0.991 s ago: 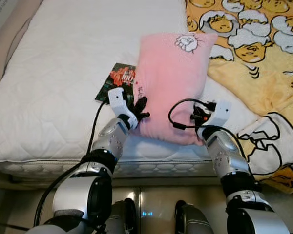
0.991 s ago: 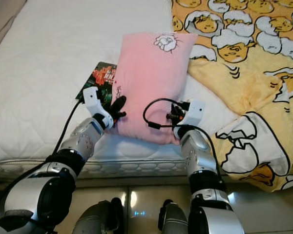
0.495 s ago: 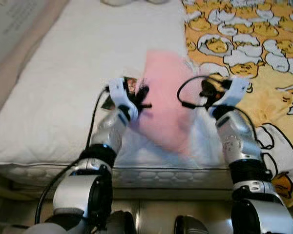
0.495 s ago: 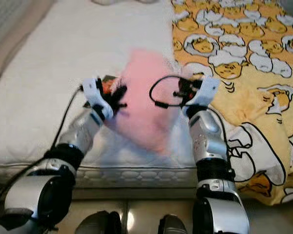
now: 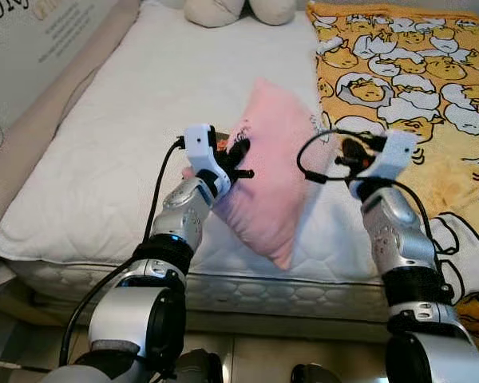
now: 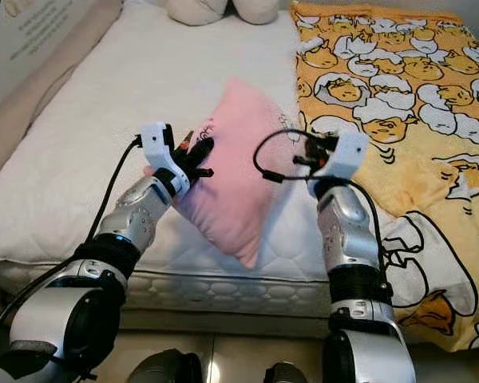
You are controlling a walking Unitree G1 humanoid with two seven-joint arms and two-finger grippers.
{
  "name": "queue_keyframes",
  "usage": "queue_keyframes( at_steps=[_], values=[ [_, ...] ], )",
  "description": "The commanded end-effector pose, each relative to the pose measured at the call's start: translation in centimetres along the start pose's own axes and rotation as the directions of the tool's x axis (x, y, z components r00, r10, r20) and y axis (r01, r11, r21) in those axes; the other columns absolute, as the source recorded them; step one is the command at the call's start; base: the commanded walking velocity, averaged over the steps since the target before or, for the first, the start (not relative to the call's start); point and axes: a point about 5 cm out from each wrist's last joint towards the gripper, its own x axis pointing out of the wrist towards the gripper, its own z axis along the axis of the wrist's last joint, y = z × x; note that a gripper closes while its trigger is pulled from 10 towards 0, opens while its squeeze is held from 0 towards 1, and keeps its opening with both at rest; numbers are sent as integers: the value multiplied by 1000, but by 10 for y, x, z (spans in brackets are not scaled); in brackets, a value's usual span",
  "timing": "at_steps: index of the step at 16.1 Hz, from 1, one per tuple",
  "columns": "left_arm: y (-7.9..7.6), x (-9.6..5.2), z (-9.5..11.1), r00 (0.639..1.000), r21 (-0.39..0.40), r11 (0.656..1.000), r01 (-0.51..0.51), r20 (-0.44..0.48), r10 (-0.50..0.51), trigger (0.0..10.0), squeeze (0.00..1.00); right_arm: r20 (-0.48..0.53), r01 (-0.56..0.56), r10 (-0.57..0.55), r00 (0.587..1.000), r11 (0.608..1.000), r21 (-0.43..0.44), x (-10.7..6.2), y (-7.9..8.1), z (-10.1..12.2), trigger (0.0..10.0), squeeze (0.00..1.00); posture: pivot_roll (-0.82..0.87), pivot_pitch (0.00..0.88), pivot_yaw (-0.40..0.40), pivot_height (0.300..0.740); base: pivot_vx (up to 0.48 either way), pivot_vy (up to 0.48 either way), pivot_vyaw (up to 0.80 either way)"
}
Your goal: Clean up the room
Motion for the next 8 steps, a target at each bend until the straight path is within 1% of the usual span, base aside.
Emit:
queue_keyframes(
  at_steps=[1, 2, 3, 4, 5, 6, 7, 8],
  values=[
    [-1, 1, 5, 1000, 19, 1000, 4, 12, -4, 0, 0, -37, 70, -69, 997, 996, 53, -5, -12, -9, 10000, 1000, 19, 2, 43, 740, 0, 0, 0],
    [1, 0, 2, 1000, 13, 1000, -15, -1, 15, 0, 0, -72, 85, -78, 994, 991, 101, -8, -13, -20, 10000, 1000, 20, 5, 41, 740, 0, 0, 0],
    [4, -2, -3, 999, 2, 999, -39, -17, 39, 0, 0, -115, 88, -69, 991, 982, 166, -13, -10, -35, 10000, 1000, 23, 9, 42, 740, 0, 0, 0],
    [8, -4, -7, 997, -13, 997, -70, -36, 69, 0, 0, -148, 83, -44, 988, 958, 273, -18, -4, -49, 10000, 1000, 25, 13, 44, 740, 0, 0, 0],
    [10, -6, -9, 995, -15, 996, -87, -46, 87, 0, 0, -168, 90, -38, 985, 944, 316, -19, 0, -56, 10000, 1000, 27, 16, 49, 740, 0, 0, 0],
    [15, -9, -14, 991, -6, 993, -116, -66, 115, 0, 0, -201, 86, -6, 980, 915, 393, -19, 8, -67, 10000, 1000, 28, 22, 56, 740, 0, 0, 0],
    [17, -11, -18, 988, 11, 992, -130, -80, 130, 0, 0, -221, 78, 24, 975, 894, 442, -18, 15, -74, 10000, 1000, 29, 25, 56, 740, 0, 0, 0],
    [17, -11, -19, 987, 16, 991, -135, -86, 136, 0, 0, -226, 66, 42, 973, 890, 452, -17, 19, -76, 10000, 1000, 29, 28, 57, 740, 0, 0, 0]
  ],
)
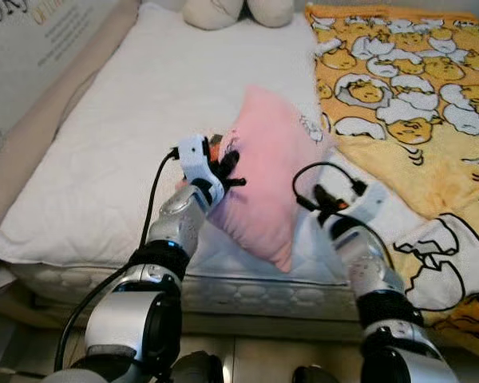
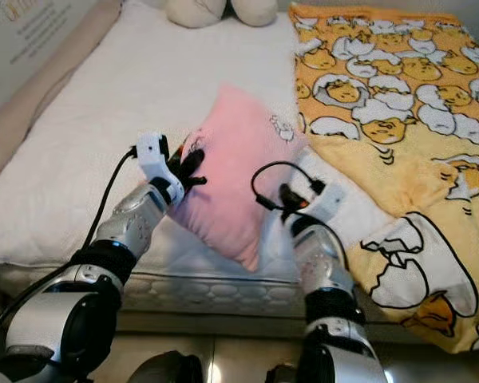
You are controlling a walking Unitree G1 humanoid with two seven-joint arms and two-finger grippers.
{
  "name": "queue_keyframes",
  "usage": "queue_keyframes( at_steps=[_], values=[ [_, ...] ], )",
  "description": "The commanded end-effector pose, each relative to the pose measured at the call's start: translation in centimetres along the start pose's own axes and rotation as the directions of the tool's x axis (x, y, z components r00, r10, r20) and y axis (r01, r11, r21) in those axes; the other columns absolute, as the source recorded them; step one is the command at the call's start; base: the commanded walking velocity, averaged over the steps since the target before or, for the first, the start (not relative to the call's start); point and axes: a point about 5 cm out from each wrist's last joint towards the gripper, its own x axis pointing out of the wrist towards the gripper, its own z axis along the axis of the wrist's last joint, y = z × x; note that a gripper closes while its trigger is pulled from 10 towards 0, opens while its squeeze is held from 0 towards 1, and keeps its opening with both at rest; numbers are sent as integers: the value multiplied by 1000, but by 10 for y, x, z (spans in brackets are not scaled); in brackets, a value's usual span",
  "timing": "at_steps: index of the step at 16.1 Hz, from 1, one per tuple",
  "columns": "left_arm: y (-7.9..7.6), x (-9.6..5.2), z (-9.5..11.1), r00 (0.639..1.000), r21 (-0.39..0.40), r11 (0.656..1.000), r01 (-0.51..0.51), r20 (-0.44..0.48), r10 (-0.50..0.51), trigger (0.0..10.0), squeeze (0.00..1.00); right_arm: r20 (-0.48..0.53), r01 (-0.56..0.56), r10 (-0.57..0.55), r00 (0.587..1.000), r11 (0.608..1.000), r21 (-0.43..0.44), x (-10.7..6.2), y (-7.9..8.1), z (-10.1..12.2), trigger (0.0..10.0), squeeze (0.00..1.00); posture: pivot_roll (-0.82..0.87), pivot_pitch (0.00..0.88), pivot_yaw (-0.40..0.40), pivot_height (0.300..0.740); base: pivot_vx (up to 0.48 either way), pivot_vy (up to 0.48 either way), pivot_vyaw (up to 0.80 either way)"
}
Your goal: Clean up the room
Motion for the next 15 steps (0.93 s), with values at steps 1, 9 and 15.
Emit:
queue_keyframes(
  at_steps=[1, 9, 15],
  values=[
    [1, -2, -7, 1000, 14, 1000, -15, -27, 15, 0, 0, -11, -46, 47, 999, 998, 29, 4, 8, -2, 10000, 1000, 32, 32, 54, 740, 0, 0, 0],
    [10, -9, -16, 998, 14, 998, -54, -41, 54, 0, 0, -98, -89, 70, 993, 976, -200, -2, 28, -17, 10000, 1000, 50, 75, 28, 740, 0, 0, 0],
    [36, -25, -38, 981, 3, 988, -152, -120, 152, 0, 0, -179, 80, -71, 981, 996, 45, -13, -12, -54, 10000, 1000, 34, 99, 40, 740, 0, 0, 0]
  ],
)
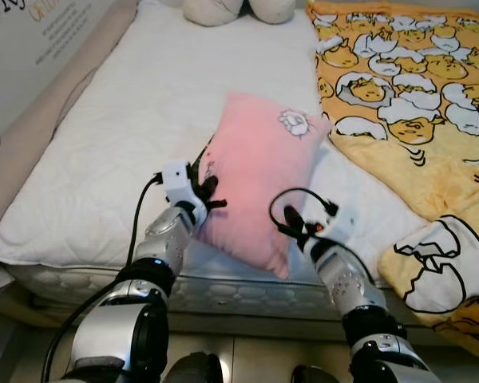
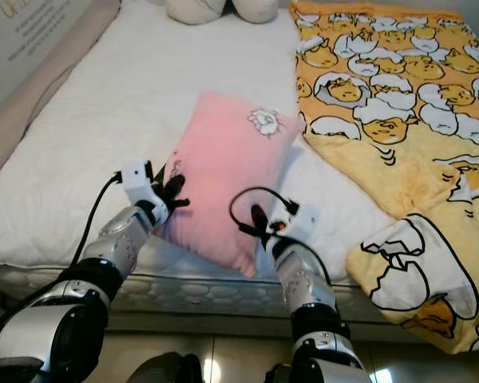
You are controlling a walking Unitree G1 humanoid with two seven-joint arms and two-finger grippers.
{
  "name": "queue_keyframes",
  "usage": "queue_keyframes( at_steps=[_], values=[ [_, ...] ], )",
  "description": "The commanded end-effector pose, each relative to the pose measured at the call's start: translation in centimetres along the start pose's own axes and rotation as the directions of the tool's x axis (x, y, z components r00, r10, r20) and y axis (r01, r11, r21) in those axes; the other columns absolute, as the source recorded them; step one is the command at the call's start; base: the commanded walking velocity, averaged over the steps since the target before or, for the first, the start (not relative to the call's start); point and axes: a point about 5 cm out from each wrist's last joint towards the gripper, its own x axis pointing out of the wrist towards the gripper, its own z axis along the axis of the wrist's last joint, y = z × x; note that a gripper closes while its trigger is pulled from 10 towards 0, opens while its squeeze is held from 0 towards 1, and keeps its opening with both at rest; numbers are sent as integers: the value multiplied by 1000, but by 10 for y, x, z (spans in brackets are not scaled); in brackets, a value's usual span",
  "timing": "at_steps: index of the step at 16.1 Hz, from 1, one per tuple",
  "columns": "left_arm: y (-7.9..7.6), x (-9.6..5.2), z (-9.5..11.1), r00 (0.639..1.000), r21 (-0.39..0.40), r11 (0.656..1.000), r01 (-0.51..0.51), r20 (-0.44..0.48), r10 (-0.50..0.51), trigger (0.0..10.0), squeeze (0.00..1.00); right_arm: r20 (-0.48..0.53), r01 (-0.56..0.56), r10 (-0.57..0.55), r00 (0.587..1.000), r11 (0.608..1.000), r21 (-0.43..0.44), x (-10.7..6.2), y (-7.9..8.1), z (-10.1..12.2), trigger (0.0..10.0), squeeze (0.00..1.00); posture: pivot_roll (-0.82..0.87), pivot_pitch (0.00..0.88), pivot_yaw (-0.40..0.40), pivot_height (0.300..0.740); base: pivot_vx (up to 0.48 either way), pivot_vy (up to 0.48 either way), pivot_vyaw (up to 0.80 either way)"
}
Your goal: Clean up the room
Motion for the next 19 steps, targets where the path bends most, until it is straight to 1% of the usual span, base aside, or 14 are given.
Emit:
queue_keyframes(
  at_steps=[1, 3, 4, 5, 7, 8, 9, 10, 11, 12, 14, 15, 16, 19],
  values=[
    [-1, -2, -11, 999, 11, 1000, -1, -44, 2, 0, 0, -37, -9, 10, 999, 999, 35, 2, 3, -6, 10000, 1000, 32, 102, 44, 740, 0, 0, 0],
    [-3, -1, -13, 999, 12, 1000, 3, -46, -2, 0, 0, -52, -79, 78, 996, 997, -16, 8, 21, -10, 10000, 1000, 21, 101, 53, 740, 0, 0, 0],
    [-6, 0, -14, 999, 15, 1000, 10, -52, -9, 0, 0, -66, -103, 98, 993, 992, -78, 11, 28, -12, 10000, 1000, 19, 101, 55, 740, 0, 0, 0],
    [-8, 0, -15, 998, 18, 1000, 15, -54, -14, 0, 0, -70, -112, 105, 992, 988, -106, 12, 31, -13, 10000, 1000, 21, 101, 52, 740, 0, 0, 0],
    [-13, 2, -15, 998, 24, 999, 31, -47, -30, 0, 0, -92, -190, 176, 980, 964, -188, 15, 45, -15, 10000, 1000, 32, 97, 42, 740, 0, 0, 0],
    [-12, 1, -15, 999, 24, 999, 30, -43, -29, 0, 0, -130, -209, 186, 974, 958, -195, 16, 50, -22, 10000, 1000, 38, 95, 37, 740, 0, 0, 0],
    [-11, 0, -16, 999, 25, 999, 27, -45, -25, 0, 0, -167, -211, 181, 969, 961, -179, 17, 52, -29, 10000, 173, 41, 96, 34, 740, 0, 0, 0],
    [-10, 0, -17, 999, 26, 999, 23, -47, -22, 0, 0, -191, -240, 216, 957, 964, -113, 17, 58, -36, 10000, 0, 43, 97, 36, 740, 0, 0, 0],
    [-8, -1, -18, 999, 29, 999, 20, -51, -18, 0, 0, -225, -314, 307, 925, 949, 1, 16, 71, -46, 10000, 0, 50, 103, 38, 740, 0, 0, 0],
    [-9, -1, -19, 998, 32, 999, 21, -51, -20, 0, 0, -252, -343, 335, 908, 939, 10, 15, 78, -54, 10000, 0, 61, 107, 35, 740, 0, 0, 0],
    [-11, 0, -17, 999, 43, 999, 27, -44, -25, 0, 0, -293, -344, 303, 907, 934, -97, 14, 80, -64, 10000, 0, 74, 113, 30, 740, 0, 0, 0],
    [-12, 0, -16, 999, 46, 999, 28, -40, -26, 0, 0, -294, -326, 273, 916, 934, -148, 15, 78, -64, 9059, 0, 78, 116, 27, 740, 0, 0, 0],
    [-14, 1, -15, 999, 54, 998, 31, -36, -29, 0, 0, -278, -315, 264, 924, 936, -156, 16, 77, -61, 0, 0, 82, 120, 23, 740, 0, 0, 0],
    [-18, 2, -16, 999, 64, 997, 34, -35, -31, 0, 0, -223, -265, 231, 947, 955, -134, 19, 73, -51, 0, 0, 78, 131, 19, 740, 0, 0, 0]
  ],
)
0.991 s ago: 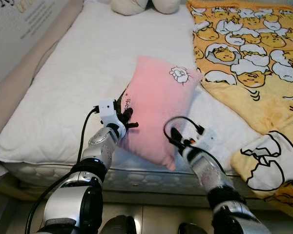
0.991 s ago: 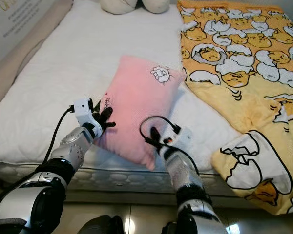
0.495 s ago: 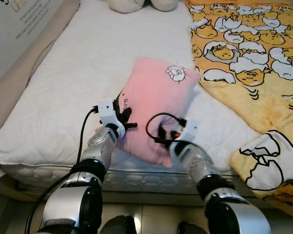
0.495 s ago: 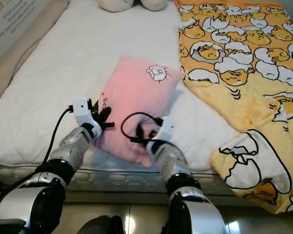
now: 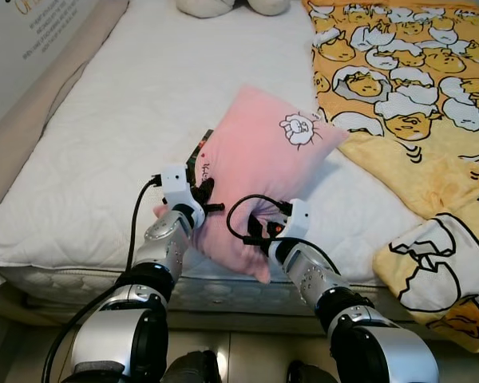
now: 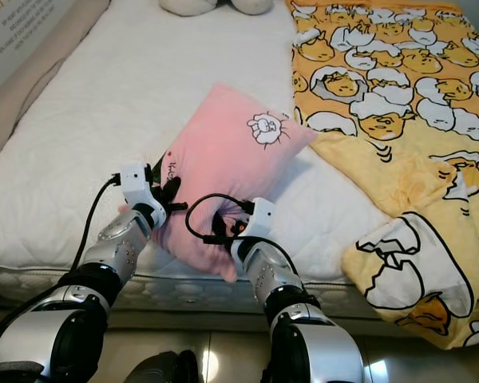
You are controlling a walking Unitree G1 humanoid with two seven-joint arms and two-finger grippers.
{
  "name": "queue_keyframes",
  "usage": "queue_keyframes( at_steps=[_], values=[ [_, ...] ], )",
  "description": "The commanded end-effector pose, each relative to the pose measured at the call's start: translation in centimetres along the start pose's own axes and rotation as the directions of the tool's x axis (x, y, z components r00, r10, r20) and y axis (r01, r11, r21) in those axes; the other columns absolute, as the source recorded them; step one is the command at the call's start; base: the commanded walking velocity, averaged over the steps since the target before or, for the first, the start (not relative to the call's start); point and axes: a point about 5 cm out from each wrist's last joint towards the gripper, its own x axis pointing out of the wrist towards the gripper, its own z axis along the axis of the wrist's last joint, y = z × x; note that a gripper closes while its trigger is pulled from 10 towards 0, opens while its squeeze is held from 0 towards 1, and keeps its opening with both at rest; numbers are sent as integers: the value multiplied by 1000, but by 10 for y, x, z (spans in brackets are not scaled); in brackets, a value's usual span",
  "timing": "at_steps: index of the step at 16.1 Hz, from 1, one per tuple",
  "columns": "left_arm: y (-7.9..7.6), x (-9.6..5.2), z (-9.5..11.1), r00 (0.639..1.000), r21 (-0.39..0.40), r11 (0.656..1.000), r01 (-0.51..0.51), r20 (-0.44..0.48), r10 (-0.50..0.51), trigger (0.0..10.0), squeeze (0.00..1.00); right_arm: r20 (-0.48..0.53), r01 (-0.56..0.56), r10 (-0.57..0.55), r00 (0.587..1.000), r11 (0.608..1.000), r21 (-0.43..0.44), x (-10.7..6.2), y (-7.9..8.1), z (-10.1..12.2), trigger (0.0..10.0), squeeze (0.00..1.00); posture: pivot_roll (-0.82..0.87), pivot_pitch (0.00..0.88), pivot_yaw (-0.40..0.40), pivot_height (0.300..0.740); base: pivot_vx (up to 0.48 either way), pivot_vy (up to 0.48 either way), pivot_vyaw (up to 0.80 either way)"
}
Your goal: Clean up the room
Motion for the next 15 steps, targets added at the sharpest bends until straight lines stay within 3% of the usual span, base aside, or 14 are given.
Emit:
queue_keyframes(
  at_steps=[1, 3, 4, 5, 8, 13, 15],
  values=[
    [-14, 2, -11, 997, 0, 999, 47, -54, -47, 0, 0, -39, -49, 49, 998, 999, 10, 8, 24, -8, 0, 0, 78, 131, 19, 740, 0, 0, 0],
    [-20, 2, -13, 996, -115, 991, 75, -33, -79, 0, 0, -3, -20, 20, 1000, 999, 49, 7, 17, -2, 0, 0, 77, 134, 16, 740, 0, 0, 0],
    [-22, 1, -15, 995, -132, 988, 85, -34, -91, 0, 0, 18, -18, 17, 1000, 998, 58, 6, 14, 2, 0, 0, 76, 128, 15, 740, 0, 0, 0],
    [-24, 1, -17, 995, -127, 988, 91, -38, -97, 0, 0, 29, -27, 26, 999, 999, 46, 6, 14, 4, 0, 0, 74, 124, 13, 740, 0, 0, 0],
    [-30, -2, -27, 993, -120, 988, 98, -55, -105, 0, 0, 67, -56, 64, 996, 993, -107, 6, 15, 15, 0, 0, 84, 115, -1, 740, 0, 0, 0],
    [-40, -4, -34, 993, -135, 986, 101, -49, -109, 0, 0, 39, 27, -25, 999, 998, -49, 0, -3, 8, 0, 0, 119, 101, -36, 740, 0, 0, 0],
    [-42, -2, -31, 992, -132, 985, 109, -47, -116, 0, 0, 70, 49, -48, 996, 999, -22, -1, -9, 17, 0, 0, 100, 75, -31, 740, 0, 0, 0]
  ],
)
